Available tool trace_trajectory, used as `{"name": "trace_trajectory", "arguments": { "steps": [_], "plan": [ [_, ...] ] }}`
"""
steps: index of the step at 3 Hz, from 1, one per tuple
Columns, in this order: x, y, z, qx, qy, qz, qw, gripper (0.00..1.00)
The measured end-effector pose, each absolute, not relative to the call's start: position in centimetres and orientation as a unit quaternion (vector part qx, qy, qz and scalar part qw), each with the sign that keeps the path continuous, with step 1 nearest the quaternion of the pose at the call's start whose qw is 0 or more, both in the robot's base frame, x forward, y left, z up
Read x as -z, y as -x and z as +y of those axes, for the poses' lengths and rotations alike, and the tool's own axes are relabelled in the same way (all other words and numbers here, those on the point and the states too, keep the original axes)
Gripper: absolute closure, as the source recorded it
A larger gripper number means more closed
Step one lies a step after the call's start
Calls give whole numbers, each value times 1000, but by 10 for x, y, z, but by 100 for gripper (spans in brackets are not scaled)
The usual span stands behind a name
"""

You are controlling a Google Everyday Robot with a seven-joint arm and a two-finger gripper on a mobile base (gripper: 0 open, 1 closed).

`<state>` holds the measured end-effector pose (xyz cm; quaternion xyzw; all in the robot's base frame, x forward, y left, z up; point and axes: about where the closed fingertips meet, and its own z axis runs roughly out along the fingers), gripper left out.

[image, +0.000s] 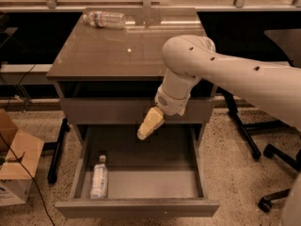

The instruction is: Pick blue plastic bottle from middle drawer and place on counter

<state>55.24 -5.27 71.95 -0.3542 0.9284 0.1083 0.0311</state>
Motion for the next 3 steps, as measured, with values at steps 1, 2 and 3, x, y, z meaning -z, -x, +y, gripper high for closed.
{"name": "trace_trajectory", "arguments": {
  "steps": [1,2,3],
  "plan": [
    [-664,-564,-20,-122,293,948,-12,0],
    [-664,-564,-20,-122,294,948,-12,0],
    [-646,-565,-10,-137,264,954,-24,0]
  ]
}}
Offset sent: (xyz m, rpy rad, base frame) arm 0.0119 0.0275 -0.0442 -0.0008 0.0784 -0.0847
